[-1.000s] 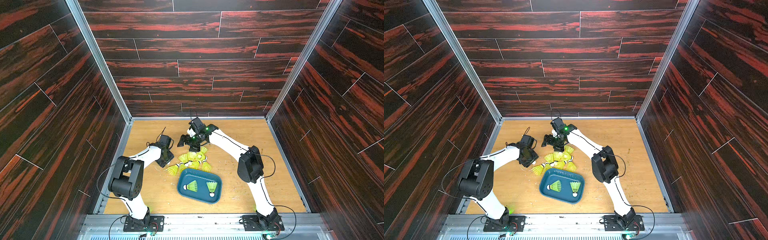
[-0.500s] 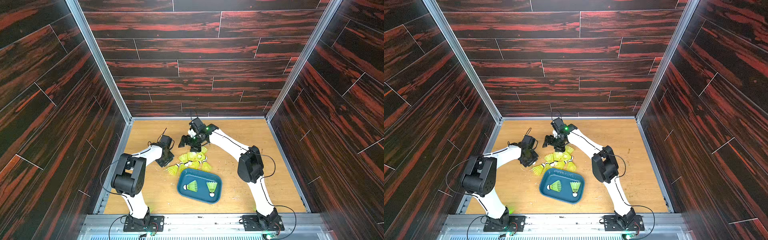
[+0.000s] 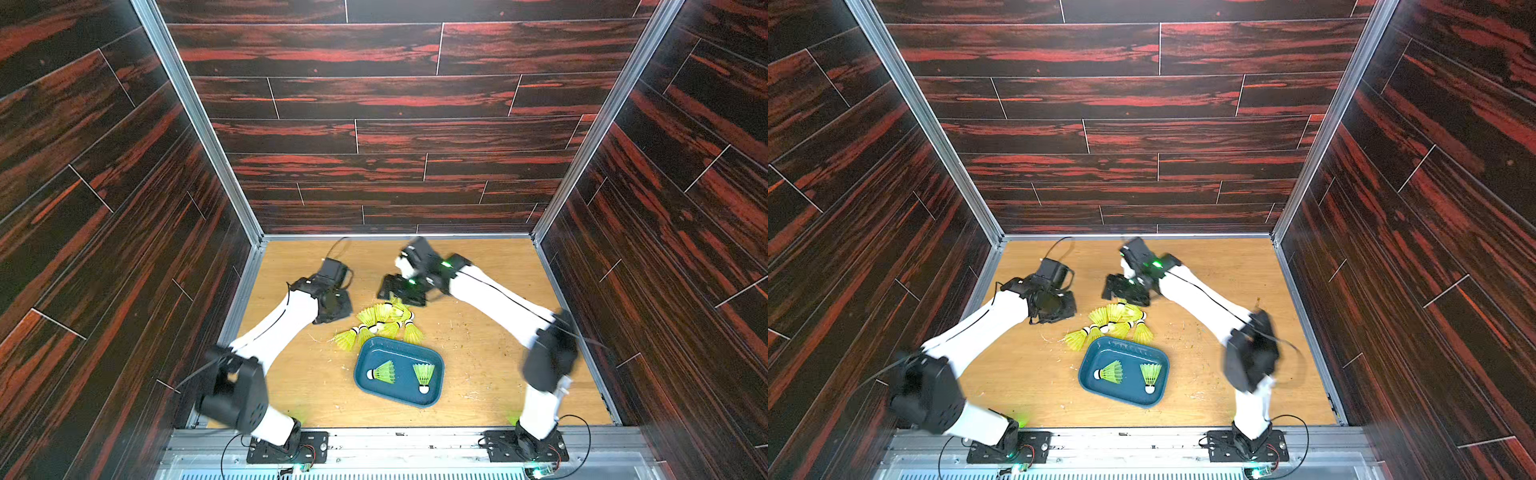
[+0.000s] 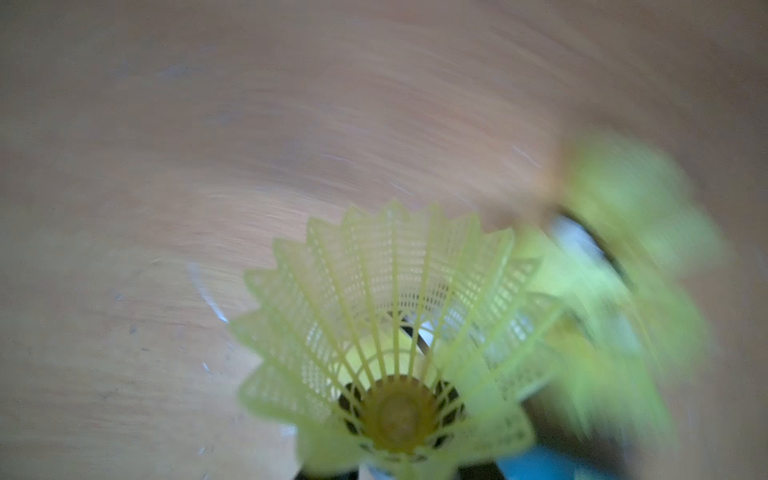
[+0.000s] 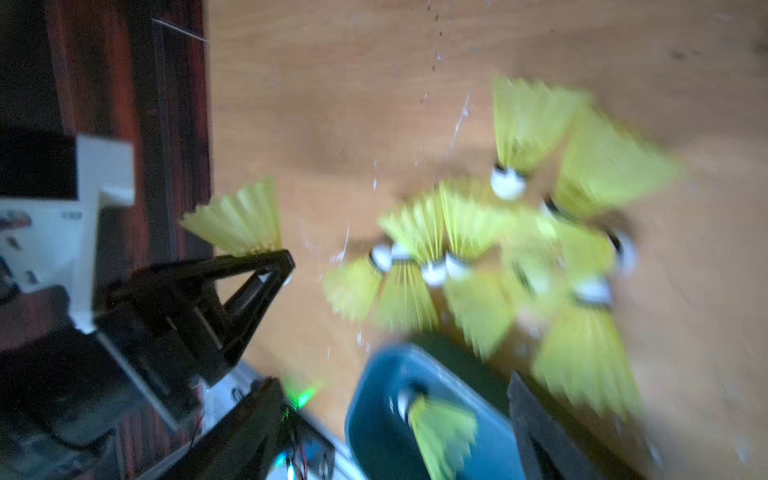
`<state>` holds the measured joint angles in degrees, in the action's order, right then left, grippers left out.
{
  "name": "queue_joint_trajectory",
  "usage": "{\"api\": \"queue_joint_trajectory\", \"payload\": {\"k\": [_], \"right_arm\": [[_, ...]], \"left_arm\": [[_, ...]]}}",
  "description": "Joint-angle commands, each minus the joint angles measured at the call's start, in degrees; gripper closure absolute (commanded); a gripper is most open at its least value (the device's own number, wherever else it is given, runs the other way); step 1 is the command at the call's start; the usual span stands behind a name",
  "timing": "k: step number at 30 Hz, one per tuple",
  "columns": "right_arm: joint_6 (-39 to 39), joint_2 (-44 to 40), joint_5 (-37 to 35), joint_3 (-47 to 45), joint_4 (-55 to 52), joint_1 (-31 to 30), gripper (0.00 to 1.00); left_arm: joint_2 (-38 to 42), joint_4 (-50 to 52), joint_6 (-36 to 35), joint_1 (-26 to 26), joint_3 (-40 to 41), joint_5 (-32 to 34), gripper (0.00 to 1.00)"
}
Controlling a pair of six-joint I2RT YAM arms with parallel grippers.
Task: Put the shuttlecocks into the storage box
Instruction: Pick up the shuttlecock at the center of the board, then place the shuttlecock in the storage box.
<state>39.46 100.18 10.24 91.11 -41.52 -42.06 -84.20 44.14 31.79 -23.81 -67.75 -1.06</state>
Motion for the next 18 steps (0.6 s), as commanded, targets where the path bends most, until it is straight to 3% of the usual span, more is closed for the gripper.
{"api": "queue_joint_trajectory", "payload": {"k": [1,10,18], "right_arm": [[-1.14,-9.36,1.87,-11.15,2.26,0.00,0.11],[0.25,-28.03,3.77,-32.19,3.06,-0.08,0.11],[0.21,-34.47,9.40,-37.85,0.59,-0.12,0.11]], "left_arm": [[4.98,9.08,-11.89,-5.97,0.52,-5.32,0.85],[13.54,11.52,-22.42,-21.48,6.23,-9.07,0.85],[4.75,19.15,-32.06,-28.68,2.65,-10.45,0.84]]}}
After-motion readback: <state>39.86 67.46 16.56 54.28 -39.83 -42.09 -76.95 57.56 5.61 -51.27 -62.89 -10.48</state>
